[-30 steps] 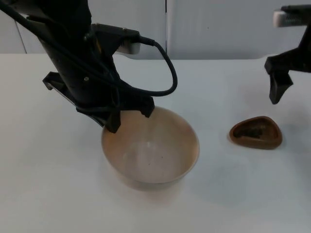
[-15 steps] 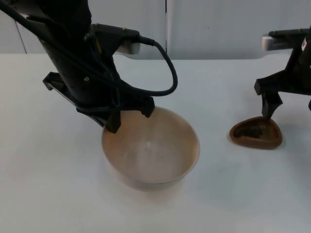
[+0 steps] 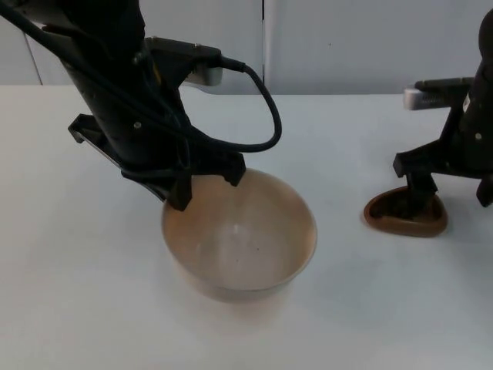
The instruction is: Pick up the bowl with the left hand and pour the coffee beans from the cup into the bowl with the right hand.
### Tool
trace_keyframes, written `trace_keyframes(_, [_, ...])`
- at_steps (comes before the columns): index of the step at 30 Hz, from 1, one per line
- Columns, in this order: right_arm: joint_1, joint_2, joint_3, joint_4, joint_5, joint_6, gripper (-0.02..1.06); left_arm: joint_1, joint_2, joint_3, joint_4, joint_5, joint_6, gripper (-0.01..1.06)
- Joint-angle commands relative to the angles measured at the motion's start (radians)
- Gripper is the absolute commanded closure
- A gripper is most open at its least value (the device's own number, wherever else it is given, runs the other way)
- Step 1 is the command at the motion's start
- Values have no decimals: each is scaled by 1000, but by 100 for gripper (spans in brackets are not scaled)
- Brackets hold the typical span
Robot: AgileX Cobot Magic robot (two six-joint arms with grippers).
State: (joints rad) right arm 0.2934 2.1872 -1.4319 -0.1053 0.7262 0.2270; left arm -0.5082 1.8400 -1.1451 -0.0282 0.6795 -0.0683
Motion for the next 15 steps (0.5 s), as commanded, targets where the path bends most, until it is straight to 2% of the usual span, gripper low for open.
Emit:
trace_keyframes(1, [-3,8,-3,3,-17,1,23,-6,-3,5,-16,-12,-1,105])
trace_keyframes(4, [-3,10,-3,3,-17,1,26,-6,-3,5,-16,-12,-1,105])
trace_keyframes(6, [-3,10,-3,3,-20,1,32,-6,-3,5,-16,-12,-1,105])
trace_keyframes(7, [-3,10,-3,3,-20,1,32,-6,-3,5,-16,-12,-1,105])
trace_keyframes(8, [-3,10,-3,3,-25,1,40,-6,-3,5,-16,-12,-1,105])
trace_keyframes(11, [-3,10,-3,3,-32,1,55,-6,-3,5,-16,-12,-1,105])
trace_keyframes(12, [-3,10,-3,3,-32,1,55,-6,-3,5,-16,-12,-1,105])
trace_keyframes(15, [-3,10,-3,3,-39,1,68,-6,-3,5,-16,-12,-1,105])
